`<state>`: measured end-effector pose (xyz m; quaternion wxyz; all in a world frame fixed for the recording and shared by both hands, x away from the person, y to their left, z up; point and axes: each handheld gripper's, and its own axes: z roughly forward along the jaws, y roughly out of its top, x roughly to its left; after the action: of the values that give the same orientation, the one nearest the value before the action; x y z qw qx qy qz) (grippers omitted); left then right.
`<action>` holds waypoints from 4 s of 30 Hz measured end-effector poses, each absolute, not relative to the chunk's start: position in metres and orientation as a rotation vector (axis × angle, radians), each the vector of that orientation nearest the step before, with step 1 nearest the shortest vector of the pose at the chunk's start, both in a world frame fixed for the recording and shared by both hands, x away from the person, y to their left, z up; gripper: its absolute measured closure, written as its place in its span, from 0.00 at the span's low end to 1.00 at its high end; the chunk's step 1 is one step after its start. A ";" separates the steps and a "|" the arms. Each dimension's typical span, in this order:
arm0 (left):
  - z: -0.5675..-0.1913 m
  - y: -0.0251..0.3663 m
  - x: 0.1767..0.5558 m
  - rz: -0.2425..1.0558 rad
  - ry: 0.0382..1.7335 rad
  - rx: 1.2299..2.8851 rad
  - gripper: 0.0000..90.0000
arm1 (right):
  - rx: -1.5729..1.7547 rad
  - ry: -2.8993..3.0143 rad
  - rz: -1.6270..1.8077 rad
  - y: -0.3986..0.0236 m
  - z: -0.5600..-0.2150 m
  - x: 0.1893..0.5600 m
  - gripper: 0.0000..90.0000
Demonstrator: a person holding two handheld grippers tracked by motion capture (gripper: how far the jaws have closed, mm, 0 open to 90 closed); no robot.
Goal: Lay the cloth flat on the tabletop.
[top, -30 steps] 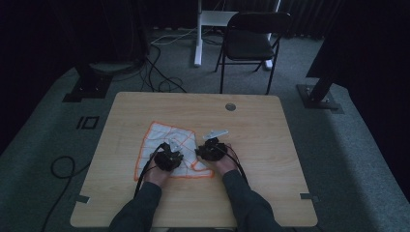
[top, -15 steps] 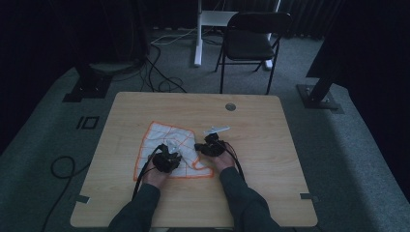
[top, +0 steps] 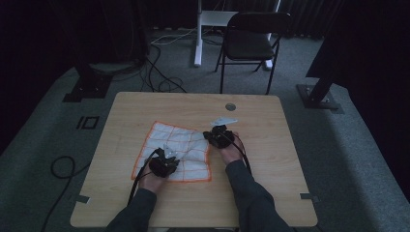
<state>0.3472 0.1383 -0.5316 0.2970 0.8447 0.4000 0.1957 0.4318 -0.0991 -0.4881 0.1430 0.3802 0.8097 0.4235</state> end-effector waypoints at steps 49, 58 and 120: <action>-0.532 0.149 0.335 0.507 1.078 2.226 0.82 | 1.035 2.322 1.151 -0.095 -0.494 0.432 0.93; -0.532 0.149 0.335 0.508 1.077 2.225 0.82 | 1.089 2.263 1.167 -0.106 -0.494 0.435 0.85; -0.532 0.186 0.333 0.534 1.215 2.161 0.79 | 1.184 2.350 0.902 -0.148 -0.535 0.423 0.72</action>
<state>0.3333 0.1862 -0.5321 0.2984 0.8133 0.4573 0.2011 0.4229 -0.1475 -0.5347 0.1788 0.4187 0.8312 0.3191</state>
